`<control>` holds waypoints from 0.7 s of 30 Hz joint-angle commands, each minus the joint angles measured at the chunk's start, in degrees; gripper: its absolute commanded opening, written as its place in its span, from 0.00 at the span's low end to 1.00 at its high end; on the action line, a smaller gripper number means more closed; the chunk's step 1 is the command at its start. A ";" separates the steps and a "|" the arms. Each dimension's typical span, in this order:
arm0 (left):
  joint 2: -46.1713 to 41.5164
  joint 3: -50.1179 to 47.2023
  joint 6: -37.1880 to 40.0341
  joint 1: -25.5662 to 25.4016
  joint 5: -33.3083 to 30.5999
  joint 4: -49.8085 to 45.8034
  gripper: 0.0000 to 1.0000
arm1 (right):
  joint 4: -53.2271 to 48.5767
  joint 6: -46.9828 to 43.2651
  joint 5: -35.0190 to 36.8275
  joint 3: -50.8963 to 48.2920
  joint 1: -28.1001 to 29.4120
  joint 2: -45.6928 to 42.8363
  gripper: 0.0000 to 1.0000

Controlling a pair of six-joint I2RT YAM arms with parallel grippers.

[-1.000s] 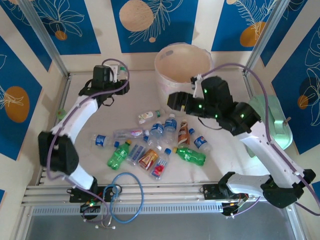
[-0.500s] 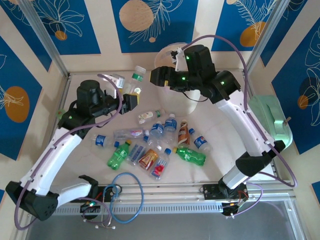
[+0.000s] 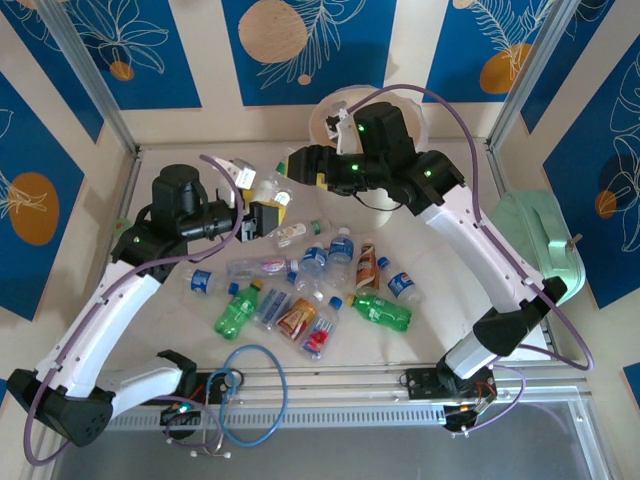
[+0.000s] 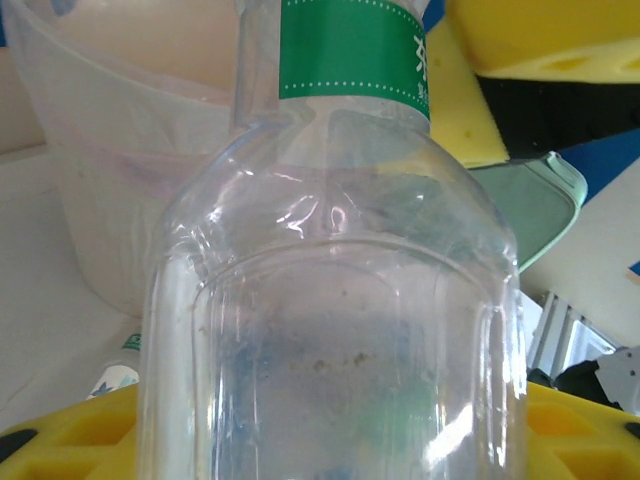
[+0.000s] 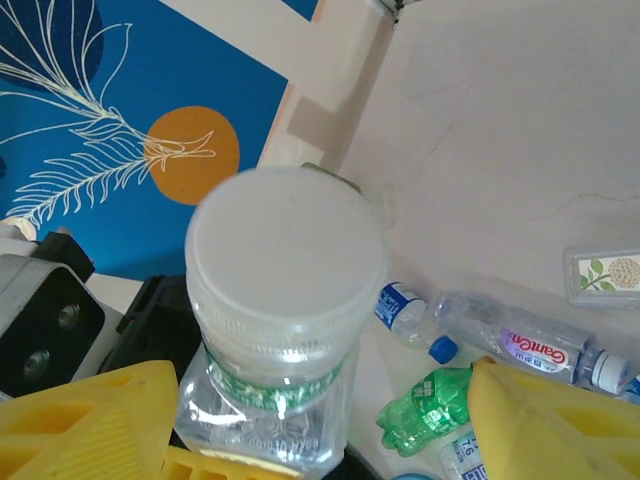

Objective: Put the plastic bottles in the bin

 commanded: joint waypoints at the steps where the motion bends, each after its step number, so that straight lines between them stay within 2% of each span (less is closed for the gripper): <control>1: -0.92 0.28 1.74 -0.66 4.22 -0.38 0.52 | 1.19 0.38 -0.95 1.35 0.28 0.92 0.76; 12: -1.62 -0.65 3.21 -0.83 5.11 -0.52 0.51 | 1.28 -0.20 -0.35 2.44 0.42 2.54 0.68; 18: -1.35 -0.38 3.49 -0.83 4.81 -0.52 0.52 | 1.50 -0.45 -0.61 2.52 0.68 2.79 0.56; 21: -1.44 -0.69 3.12 -0.83 4.67 0.08 0.56 | 1.37 -0.71 -0.52 2.61 0.64 2.79 0.46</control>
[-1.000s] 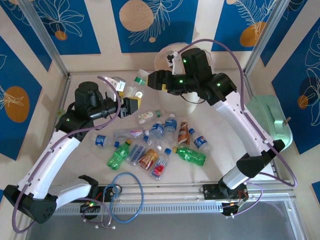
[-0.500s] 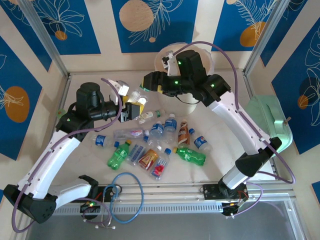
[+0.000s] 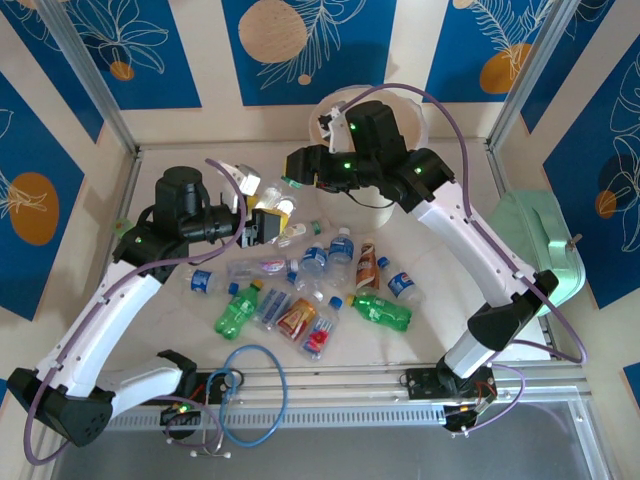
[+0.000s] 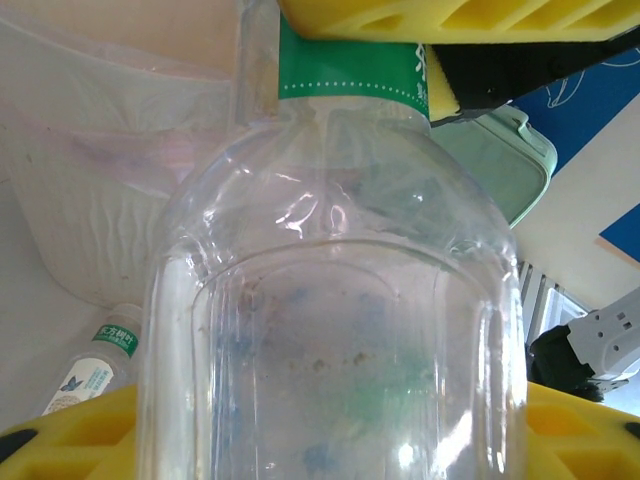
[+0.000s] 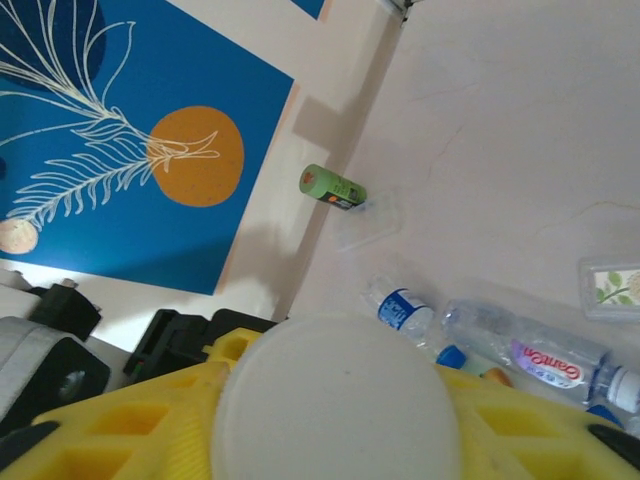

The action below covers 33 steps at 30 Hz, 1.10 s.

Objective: Put the plastic bottles in the bin

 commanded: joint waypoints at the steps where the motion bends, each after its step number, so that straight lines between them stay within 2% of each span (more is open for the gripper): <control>1: -1.42 -0.11 0.67 -0.59 1.15 1.66 0.61 | -0.14 -1.00 -0.15 1.59 0.00 0.37 0.44; 3: -1.49 -0.48 -0.11 -0.59 0.09 2.30 0.78 | -0.23 -1.18 0.03 1.67 -0.08 0.08 0.41; 7: -1.60 -1.03 -1.40 -0.59 -1.38 3.31 1.00 | -0.53 -1.43 0.20 1.98 -1.02 -0.37 0.36; 10: -2.15 -0.81 -1.98 -0.59 -4.34 1.80 1.00 | -1.00 -1.68 1.03 2.20 -3.43 -1.29 0.36; 13: -3.44 -1.65 -3.82 -0.51 -14.33 -0.26 1.00 | -0.11 -1.71 0.71 1.89 -7.34 -2.72 0.36; 15: -4.58 -2.82 -7.34 -0.56 -21.99 -0.86 1.00 | 0.75 -2.07 0.65 1.76 -10.29 -3.46 0.36; 21: -6.52 -6.03 -21.25 -0.51 -38.52 -6.68 1.00 | 3.81 -2.76 0.71 2.03 -20.84 -3.23 0.36; 29: -2.97 -4.10 -27.15 -0.33 -52.55 -21.47 1.00 | 10.29 -1.45 1.36 1.79 -30.00 0.66 0.37; 33: -2.92 -4.41 -28.58 1.03 -54.59 -24.56 1.00 | 10.57 -1.84 1.89 5.49 -31.59 4.89 0.37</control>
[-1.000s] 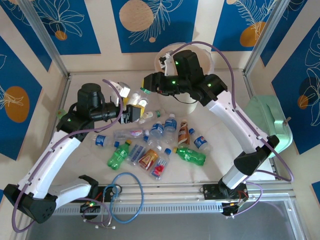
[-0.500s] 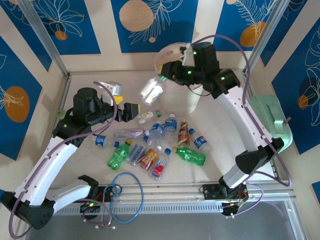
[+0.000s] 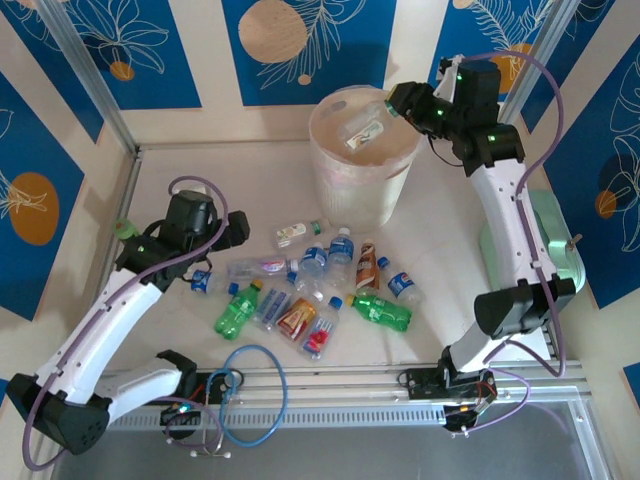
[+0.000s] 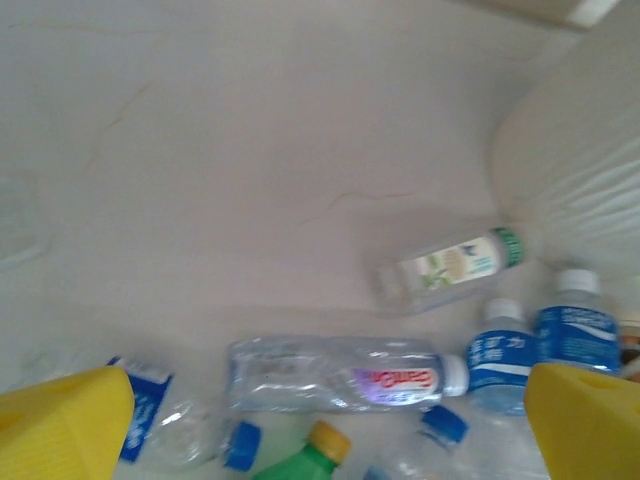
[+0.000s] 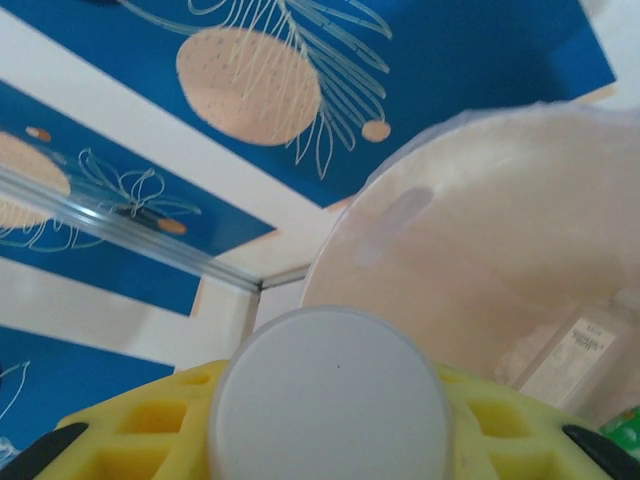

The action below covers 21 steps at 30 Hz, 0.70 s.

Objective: Put the plastic bottles in the bin

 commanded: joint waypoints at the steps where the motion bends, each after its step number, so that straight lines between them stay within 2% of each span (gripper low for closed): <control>1: -0.32 0.81 -3.14 1.45 -4.97 -6.05 1.00 | 1.58 -0.31 0.21 4.75 -0.84 4.26 0.37; 11: -0.63 -4.98 -6.27 8.77 0.83 -9.59 1.00 | -2.41 -3.17 1.07 14.41 0.41 15.14 0.45; 16: -1.13 -7.85 -7.38 11.63 1.73 -9.81 1.00 | -3.19 -3.67 0.93 15.26 1.39 17.63 0.59; 21: -0.84 -8.53 -7.81 13.53 0.58 -10.88 1.00 | -3.58 -4.18 0.89 15.49 1.43 17.24 0.65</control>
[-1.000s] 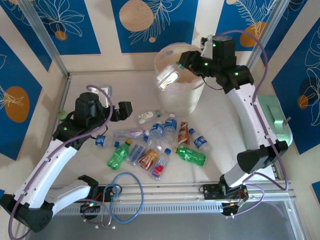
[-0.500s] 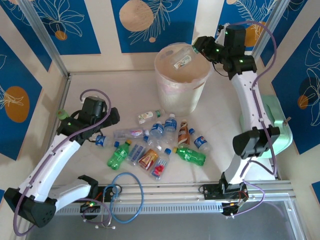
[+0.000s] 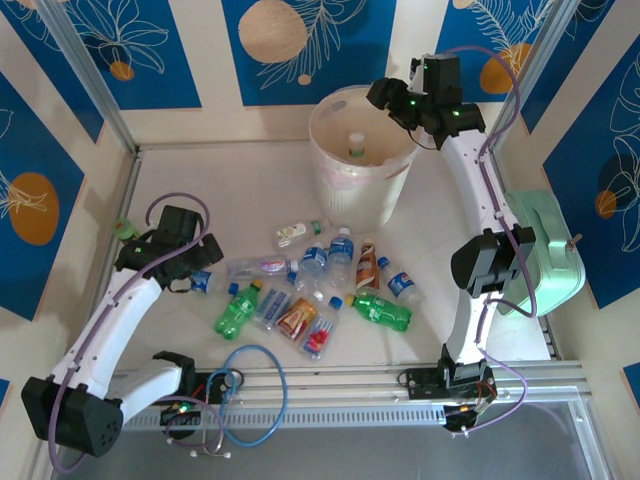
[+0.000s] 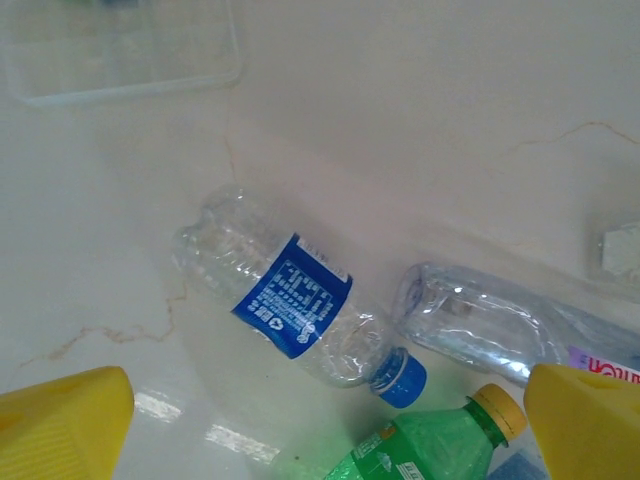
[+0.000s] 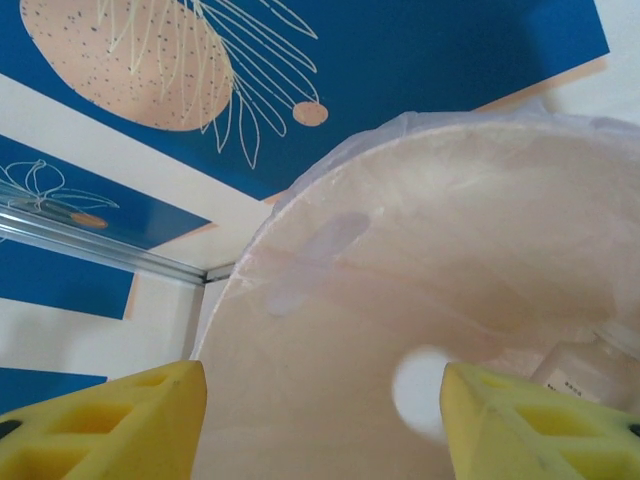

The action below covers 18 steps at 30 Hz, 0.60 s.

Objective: Put the plastic bottles in the bin

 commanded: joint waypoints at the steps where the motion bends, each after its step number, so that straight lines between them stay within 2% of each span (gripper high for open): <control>1: -0.73 -0.36 -0.97 1.41 -0.58 -1.96 1.00 | -0.98 -1.29 -0.09 2.72 0.28 -0.98 0.65; 8: -0.72 -1.34 -1.61 5.34 1.07 -2.01 1.00 | -4.04 -5.17 0.38 0.97 1.99 -9.42 0.65; 14: 0.97 -3.78 -6.17 7.92 4.24 0.22 1.00 | -3.68 -9.76 1.58 -14.79 9.59 -25.44 0.67; 18: 3.58 -6.42 -10.29 9.06 7.06 3.62 0.99 | -3.63 -9.89 4.76 -26.50 18.06 -34.57 0.68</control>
